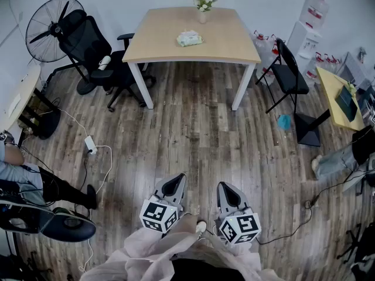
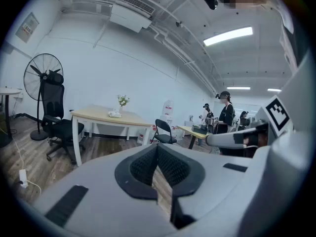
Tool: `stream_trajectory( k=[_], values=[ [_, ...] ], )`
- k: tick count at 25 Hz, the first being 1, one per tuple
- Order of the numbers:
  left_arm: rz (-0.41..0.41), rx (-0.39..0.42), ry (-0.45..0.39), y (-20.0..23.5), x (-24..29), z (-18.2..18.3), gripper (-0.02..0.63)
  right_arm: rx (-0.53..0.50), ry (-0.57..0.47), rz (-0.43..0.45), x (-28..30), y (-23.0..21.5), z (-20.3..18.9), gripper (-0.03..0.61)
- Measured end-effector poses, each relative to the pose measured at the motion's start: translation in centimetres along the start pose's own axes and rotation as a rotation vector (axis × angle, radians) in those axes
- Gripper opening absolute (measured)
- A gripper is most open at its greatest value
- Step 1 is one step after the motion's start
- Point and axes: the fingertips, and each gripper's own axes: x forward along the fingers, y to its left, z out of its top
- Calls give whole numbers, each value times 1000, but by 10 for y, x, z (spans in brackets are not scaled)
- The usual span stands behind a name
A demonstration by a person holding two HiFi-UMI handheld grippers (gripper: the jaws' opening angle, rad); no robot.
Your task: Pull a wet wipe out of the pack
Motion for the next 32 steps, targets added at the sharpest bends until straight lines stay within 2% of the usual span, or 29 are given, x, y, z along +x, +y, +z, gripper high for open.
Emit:
stream_trajectory(
  k=[7, 10, 17, 21, 32],
  values=[
    [18, 8, -35, -12, -46, 4, 11, -2, -52, 13, -31, 32, 5, 11],
    [17, 30, -45, -22, -53, 5, 11, -33, -61, 27, -39, 40, 6, 11],
    [40, 68, -63, -34, -56, 8, 11, -98, -106, 46, -44, 37, 18, 11],
    [49, 96, -75, -44, -55, 15, 11, -102, -122, 58, -48, 33, 24, 11],
    [75, 78, -62, -37, -49, 17, 11, -94, -109, 85, -33, 39, 26, 11]
  ],
)
